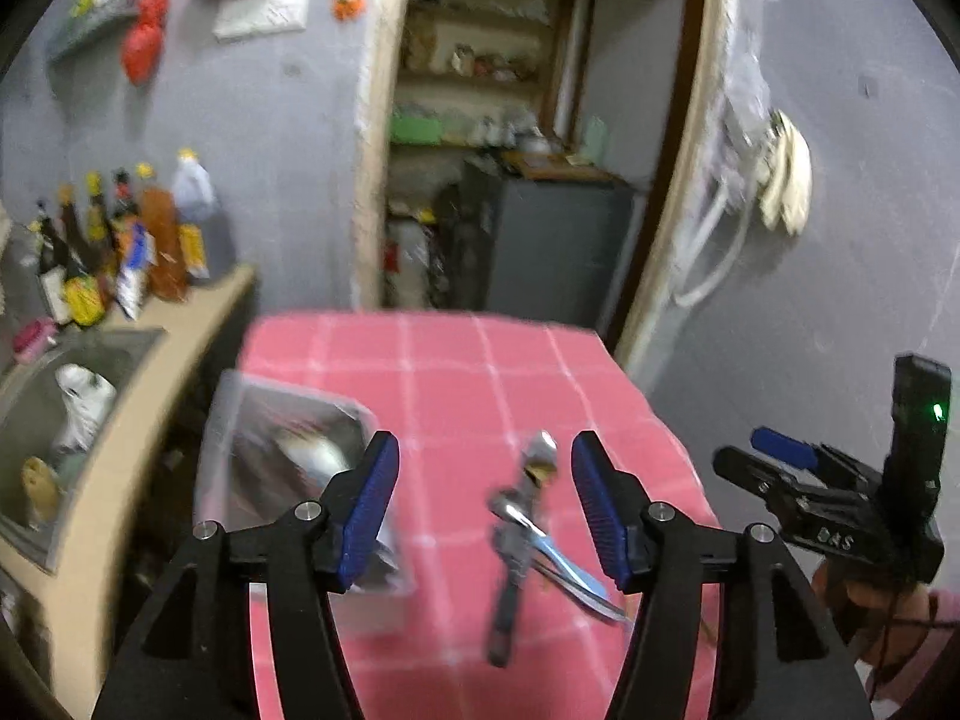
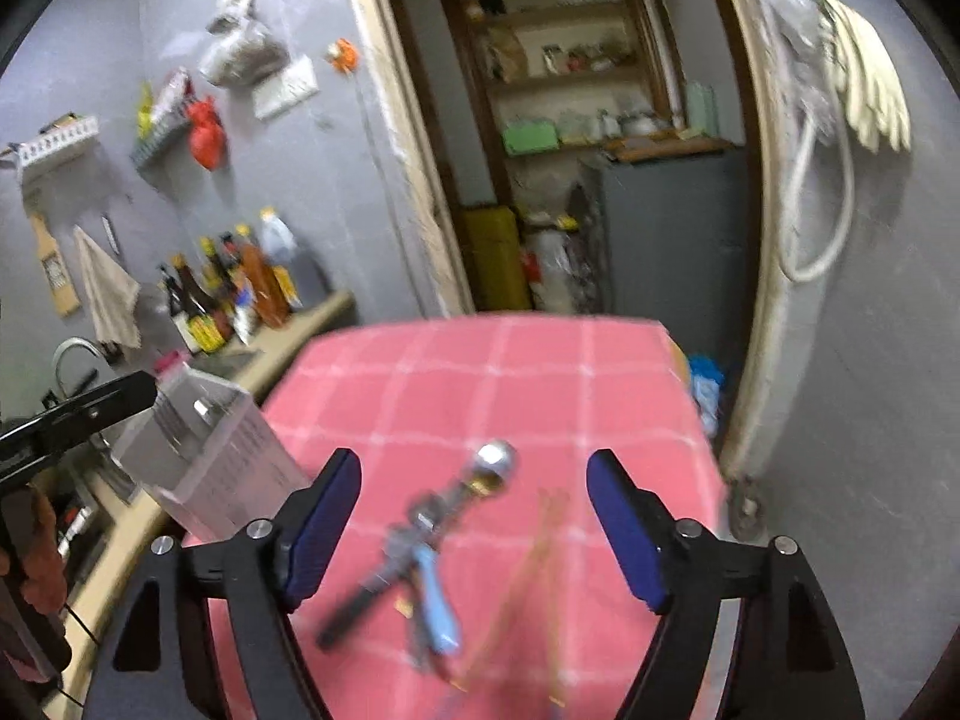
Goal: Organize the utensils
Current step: 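Return both open tools to the remaining spoons and chopsticks, then close the left tool on the spoons while the right tool grips the chopsticks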
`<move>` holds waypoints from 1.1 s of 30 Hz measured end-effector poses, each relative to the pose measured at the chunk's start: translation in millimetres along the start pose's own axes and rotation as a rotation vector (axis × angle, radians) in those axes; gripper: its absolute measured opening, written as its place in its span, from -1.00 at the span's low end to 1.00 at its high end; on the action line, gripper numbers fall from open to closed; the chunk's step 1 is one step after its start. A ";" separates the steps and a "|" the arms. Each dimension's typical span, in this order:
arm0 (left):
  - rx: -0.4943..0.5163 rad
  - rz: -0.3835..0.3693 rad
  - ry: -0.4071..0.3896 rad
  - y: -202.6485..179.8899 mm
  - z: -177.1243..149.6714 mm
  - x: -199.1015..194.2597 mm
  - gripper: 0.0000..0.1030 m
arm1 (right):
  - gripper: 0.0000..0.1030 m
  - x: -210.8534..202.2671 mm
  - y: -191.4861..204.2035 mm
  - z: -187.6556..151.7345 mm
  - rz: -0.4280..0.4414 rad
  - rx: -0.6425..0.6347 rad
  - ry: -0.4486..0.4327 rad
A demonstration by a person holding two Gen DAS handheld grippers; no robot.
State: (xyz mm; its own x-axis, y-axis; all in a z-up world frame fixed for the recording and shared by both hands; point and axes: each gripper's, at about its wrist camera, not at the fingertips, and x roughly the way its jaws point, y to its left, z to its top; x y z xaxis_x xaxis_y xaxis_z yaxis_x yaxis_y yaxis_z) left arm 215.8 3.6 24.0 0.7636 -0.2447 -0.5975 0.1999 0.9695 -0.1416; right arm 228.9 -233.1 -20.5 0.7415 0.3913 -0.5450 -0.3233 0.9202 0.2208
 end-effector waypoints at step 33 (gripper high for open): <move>-0.258 -0.006 0.428 21.5 -28.7 195.9 -0.10 | -0.23 151.7 -68.3 -17.7 0.185 0.068 0.459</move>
State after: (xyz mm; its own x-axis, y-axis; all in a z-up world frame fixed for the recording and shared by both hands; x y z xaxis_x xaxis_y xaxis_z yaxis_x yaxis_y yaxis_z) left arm 352.1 -23.2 -118.7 0.4314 -0.2758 -0.8590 0.0033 0.9526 -0.3042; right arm 353.1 -236.8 -132.6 0.3352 0.5167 -0.7878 -0.3746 0.8403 0.3918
